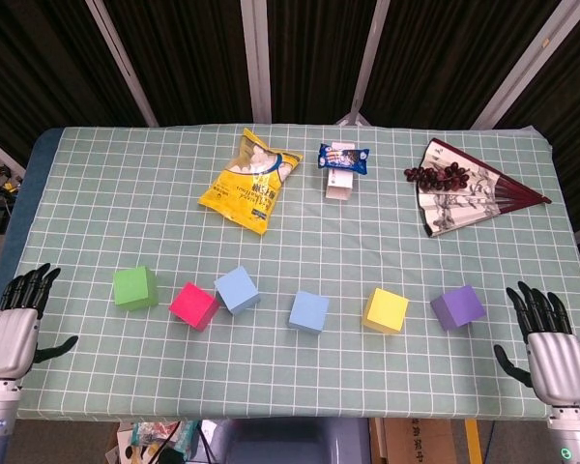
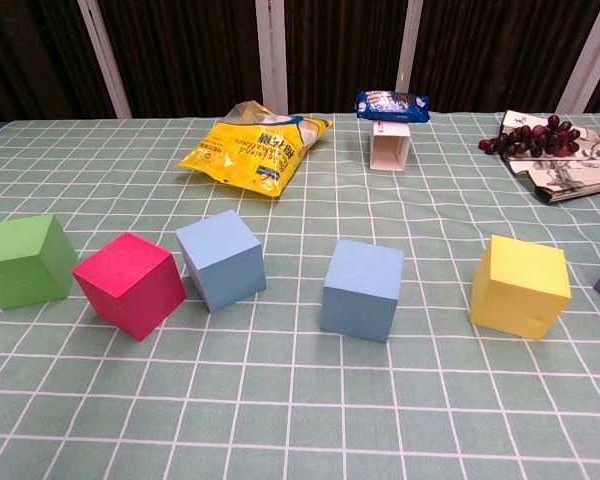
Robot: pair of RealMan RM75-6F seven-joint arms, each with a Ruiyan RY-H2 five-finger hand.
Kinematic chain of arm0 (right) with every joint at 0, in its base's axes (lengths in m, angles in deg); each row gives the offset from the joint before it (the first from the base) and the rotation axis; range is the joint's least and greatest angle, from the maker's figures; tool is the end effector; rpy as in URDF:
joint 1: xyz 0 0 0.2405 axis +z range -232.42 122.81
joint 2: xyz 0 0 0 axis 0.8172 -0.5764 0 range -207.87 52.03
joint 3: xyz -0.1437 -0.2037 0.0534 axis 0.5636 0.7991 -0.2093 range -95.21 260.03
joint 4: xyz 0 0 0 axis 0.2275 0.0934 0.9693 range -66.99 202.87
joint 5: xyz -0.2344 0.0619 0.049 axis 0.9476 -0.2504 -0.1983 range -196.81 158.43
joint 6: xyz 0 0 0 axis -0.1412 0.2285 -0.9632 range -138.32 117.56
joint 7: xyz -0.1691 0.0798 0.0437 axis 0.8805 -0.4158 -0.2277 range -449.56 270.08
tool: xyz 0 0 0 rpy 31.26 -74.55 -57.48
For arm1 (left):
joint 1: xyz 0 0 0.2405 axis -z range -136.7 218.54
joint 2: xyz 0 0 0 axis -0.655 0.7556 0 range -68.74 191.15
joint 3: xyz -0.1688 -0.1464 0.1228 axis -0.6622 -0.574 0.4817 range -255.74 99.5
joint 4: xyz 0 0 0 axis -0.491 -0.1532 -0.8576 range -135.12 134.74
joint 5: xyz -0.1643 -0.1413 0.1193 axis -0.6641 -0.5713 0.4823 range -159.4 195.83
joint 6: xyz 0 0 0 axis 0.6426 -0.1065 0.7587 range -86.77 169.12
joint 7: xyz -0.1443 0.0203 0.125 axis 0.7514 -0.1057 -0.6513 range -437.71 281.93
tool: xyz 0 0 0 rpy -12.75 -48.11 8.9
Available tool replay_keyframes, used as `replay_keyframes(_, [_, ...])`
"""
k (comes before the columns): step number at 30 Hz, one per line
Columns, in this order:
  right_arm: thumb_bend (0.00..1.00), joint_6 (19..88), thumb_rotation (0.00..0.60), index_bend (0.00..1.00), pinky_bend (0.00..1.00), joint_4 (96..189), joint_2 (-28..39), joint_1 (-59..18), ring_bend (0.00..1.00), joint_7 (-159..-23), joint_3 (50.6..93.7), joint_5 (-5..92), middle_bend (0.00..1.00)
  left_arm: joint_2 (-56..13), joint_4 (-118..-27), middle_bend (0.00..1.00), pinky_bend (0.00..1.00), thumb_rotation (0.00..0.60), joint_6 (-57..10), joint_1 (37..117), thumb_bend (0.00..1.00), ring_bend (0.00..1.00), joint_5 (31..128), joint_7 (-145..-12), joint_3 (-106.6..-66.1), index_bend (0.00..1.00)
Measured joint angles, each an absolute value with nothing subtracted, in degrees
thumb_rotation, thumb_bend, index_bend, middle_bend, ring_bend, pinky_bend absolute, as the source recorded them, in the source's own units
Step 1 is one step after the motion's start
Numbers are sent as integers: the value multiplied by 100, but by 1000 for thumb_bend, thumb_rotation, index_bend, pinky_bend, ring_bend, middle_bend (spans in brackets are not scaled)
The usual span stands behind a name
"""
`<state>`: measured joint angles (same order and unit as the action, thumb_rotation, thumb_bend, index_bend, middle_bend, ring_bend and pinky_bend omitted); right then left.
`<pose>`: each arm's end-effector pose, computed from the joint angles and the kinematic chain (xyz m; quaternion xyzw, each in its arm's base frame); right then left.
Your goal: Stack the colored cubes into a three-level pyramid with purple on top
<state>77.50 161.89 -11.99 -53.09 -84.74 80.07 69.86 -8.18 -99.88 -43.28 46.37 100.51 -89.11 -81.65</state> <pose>-0.3138 -0.2115 0.1140 0.5976 -0.3724 0.3864 0.5957 -0.2890 0.2339 0.0854 -0.5819 -0.4096 -0.3851 0.5876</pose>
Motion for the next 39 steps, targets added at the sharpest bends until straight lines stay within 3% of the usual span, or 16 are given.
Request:
replay_keyframes(8, [348, 7591, 600, 0, 0, 16264, -1216, -5263, 0, -8534, 7965, 6796, 0, -834, -10302, 110, 37, 600, -4099, 4959, 103, 38, 10138, -9625, -8297, 0])
replay_keyframes(17, [347, 7551, 600, 0, 0, 16315, -1250, -5256, 0, -8586, 7924, 6682, 0, -906, -10833, 200, 41, 600, -2878, 5821, 105, 47, 9296, -10890, -8596, 0])
replay_keyframes(28, [347, 7619, 600, 0, 0, 16313, -1319, -5316, 0, -8682, 7906, 6615, 0, -1432, -10796, 211, 41, 600, -2031, 6938, 106, 46, 7724, -12072, -8906, 0])
replay_keyframes(39, [347, 7690, 600, 0, 0, 16302, -1343, -5371, 0, -8727, 7883, 6564, 0, -1691, -10771, 209, 41, 600, -1830, 7483, 107, 47, 7245, -12401, -8747, 0])
